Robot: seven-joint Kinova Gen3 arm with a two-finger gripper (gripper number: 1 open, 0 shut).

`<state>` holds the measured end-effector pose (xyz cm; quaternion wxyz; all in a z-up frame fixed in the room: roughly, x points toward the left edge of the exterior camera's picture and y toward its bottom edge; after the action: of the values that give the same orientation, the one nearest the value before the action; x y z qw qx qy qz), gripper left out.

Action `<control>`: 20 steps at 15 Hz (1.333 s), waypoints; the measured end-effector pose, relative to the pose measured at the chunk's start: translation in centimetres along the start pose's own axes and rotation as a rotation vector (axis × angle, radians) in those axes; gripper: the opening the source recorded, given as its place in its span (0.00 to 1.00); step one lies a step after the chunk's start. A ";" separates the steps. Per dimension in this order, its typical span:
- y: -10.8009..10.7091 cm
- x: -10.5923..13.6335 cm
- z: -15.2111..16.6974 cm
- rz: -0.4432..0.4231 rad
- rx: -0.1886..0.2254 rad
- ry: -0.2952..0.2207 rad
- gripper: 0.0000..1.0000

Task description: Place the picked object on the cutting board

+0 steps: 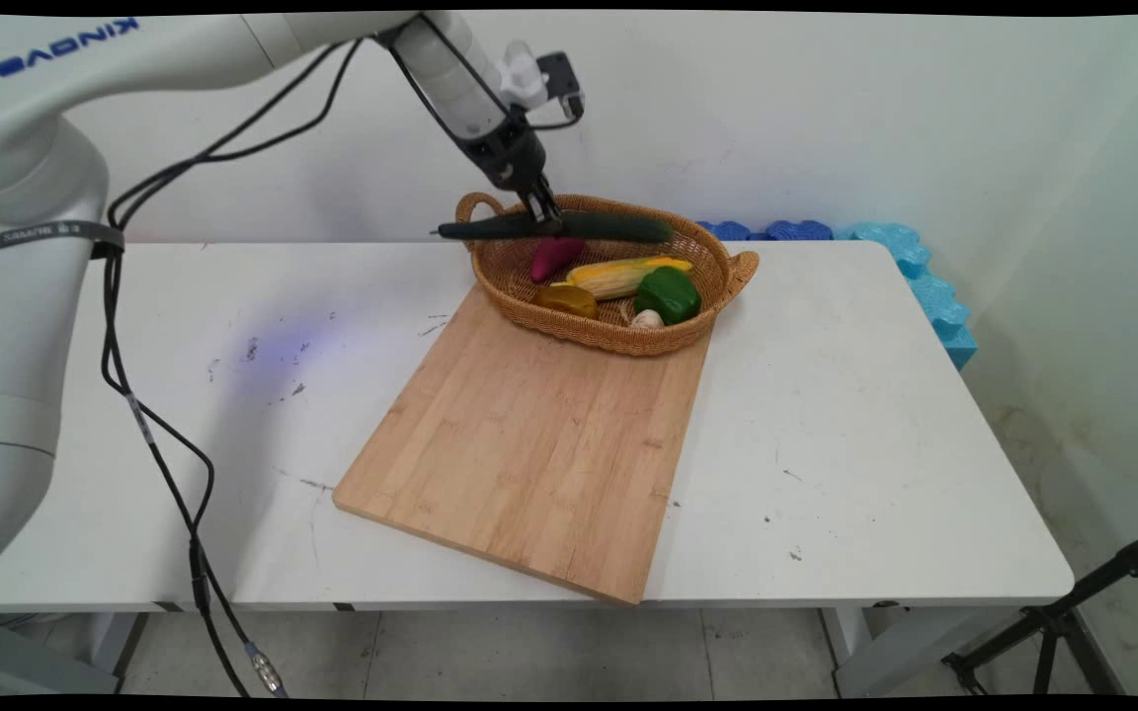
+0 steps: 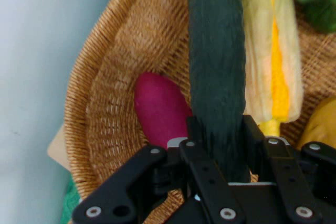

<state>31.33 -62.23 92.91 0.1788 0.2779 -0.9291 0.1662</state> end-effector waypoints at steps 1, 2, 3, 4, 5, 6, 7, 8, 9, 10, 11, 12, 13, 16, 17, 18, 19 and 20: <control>0.1 0.2 -0.6 0.000 0.002 0.007 0.00; 0.3 0.5 -1.6 -0.004 0.003 0.017 0.00; 0.6 0.7 -2.8 -0.009 0.002 0.029 0.00; 0.9 0.9 -4.0 -0.013 0.000 0.039 0.00; 1.3 0.9 -4.9 -0.016 -0.006 0.049 0.00; 1.8 0.9 -6.0 -0.021 -0.015 0.059 0.00; 2.4 0.8 -7.0 -0.030 -0.028 0.070 0.00; 3.0 0.6 -7.8 -0.044 -0.040 0.078 0.00; 3.8 0.3 -8.6 -0.059 -0.057 0.086 0.00; 4.7 -0.1 -9.3 -0.073 -0.076 0.091 0.00; 5.6 -0.4 -9.7 -0.084 -0.095 0.093 0.00; 6.3 -0.7 -10.0 -0.089 -0.107 0.093 0.00; 7.3 -1.1 -10.2 -0.097 -0.126 0.091 0.00; 10.5 -2.9 -10.6 -0.109 -0.184 0.079 0.00; 11.6 -3.5 -10.5 -0.109 -0.201 0.075 0.00; 12.4 -4.2 -10.3 -0.107 -0.216 0.072 0.00; 13.1 -4.7 -10.1 -0.103 -0.227 0.069 0.00; 13.8 -5.3 -9.7 -0.097 -0.237 0.065 0.00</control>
<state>29.86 -44.91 96.33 0.2483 0.2939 -0.9213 0.0552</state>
